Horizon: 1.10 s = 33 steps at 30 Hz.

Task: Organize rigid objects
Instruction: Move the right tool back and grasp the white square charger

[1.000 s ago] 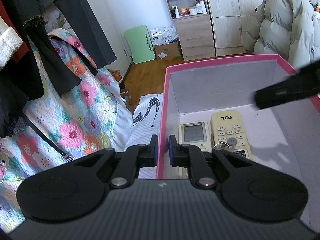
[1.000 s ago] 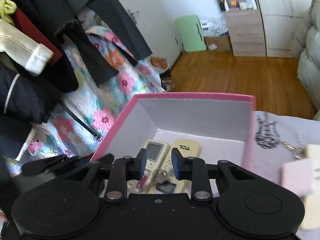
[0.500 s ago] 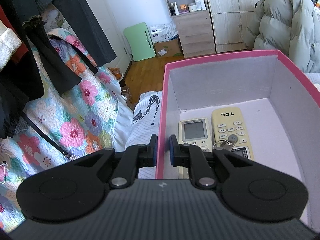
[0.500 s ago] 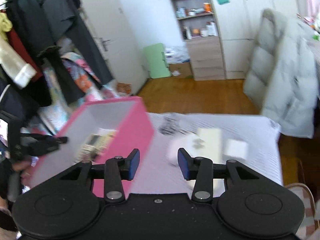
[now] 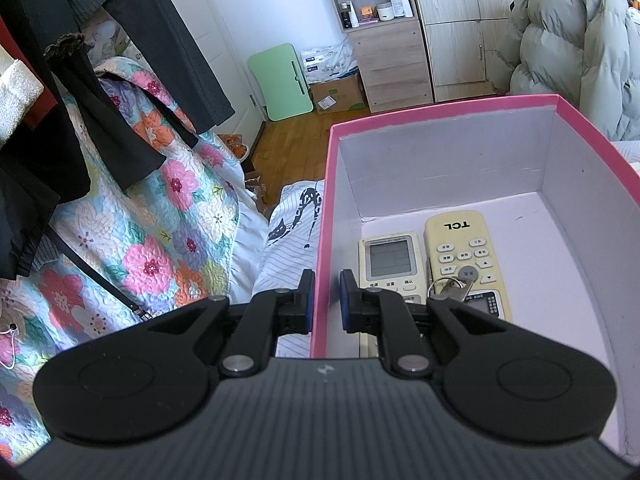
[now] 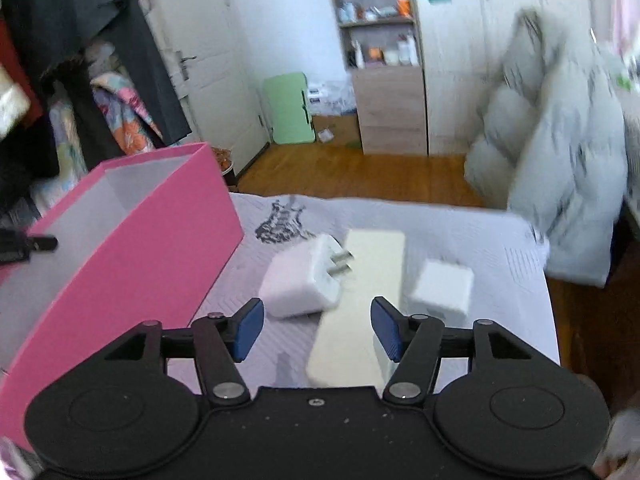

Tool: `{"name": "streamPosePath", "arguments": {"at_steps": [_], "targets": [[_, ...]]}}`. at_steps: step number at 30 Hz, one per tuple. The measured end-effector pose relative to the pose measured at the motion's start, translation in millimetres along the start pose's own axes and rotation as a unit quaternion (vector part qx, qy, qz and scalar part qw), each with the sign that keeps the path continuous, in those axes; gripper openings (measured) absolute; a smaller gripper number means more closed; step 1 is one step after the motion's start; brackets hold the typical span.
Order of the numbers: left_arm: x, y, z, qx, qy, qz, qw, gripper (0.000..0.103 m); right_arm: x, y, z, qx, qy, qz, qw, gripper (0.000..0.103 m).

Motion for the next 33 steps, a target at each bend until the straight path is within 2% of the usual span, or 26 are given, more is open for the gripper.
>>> {"name": "streamPosePath", "arguments": {"at_steps": [5,7,11,17,18,20,23,25,29,33], "targets": [[0,0,0,0.000,0.000,0.000,1.0000,0.013,38,4,14,-0.018,-0.025,-0.109,0.994,0.064],[0,0,0,0.000,0.000,-0.001,1.0000,0.013,48,6,21,-0.016,-0.036,-0.128,0.991,0.063],[0,0,0,0.000,0.000,-0.001,1.0000,0.013,46,7,35,-0.013,-0.086,-0.147,0.985,0.064],[0,-1,2,0.009,0.001,-0.002,1.0000,0.014,52,0,49,-0.013,-0.113,-0.214,0.970,0.067],[0,0,3,0.009,0.002,-0.004,0.9999,0.014,53,-2,50,-0.011,-0.116,-0.222,0.968,0.062],[0,0,3,0.008,0.003,-0.002,1.0000,0.014,53,-4,49,-0.007,-0.109,-0.215,0.970,0.062],[-1,-2,2,0.009,0.000,-0.005,0.9999,0.014,54,-5,38,-0.004,-0.067,-0.148,0.987,0.061],[-2,-2,1,0.008,0.001,-0.002,1.0000,0.014,57,-9,28,0.004,-0.040,-0.117,0.992,0.061],[0,-1,3,0.008,0.001,-0.003,1.0000,0.014,65,-24,19,0.027,-0.012,-0.099,0.995,0.062],[0,-1,3,0.008,0.001,-0.003,1.0000,0.014,70,-30,22,0.036,-0.022,-0.117,0.992,0.062]]}}
Point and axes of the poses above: each gripper's, at about its wrist camera, not at the fingertips, and z roughly the way its jaws point, x to its left, y to its top, the point moved 9 cm from there along z, roughly the way its jaws point, and after that the axes turned 4 degrees about -x, right-handed, at the moved point
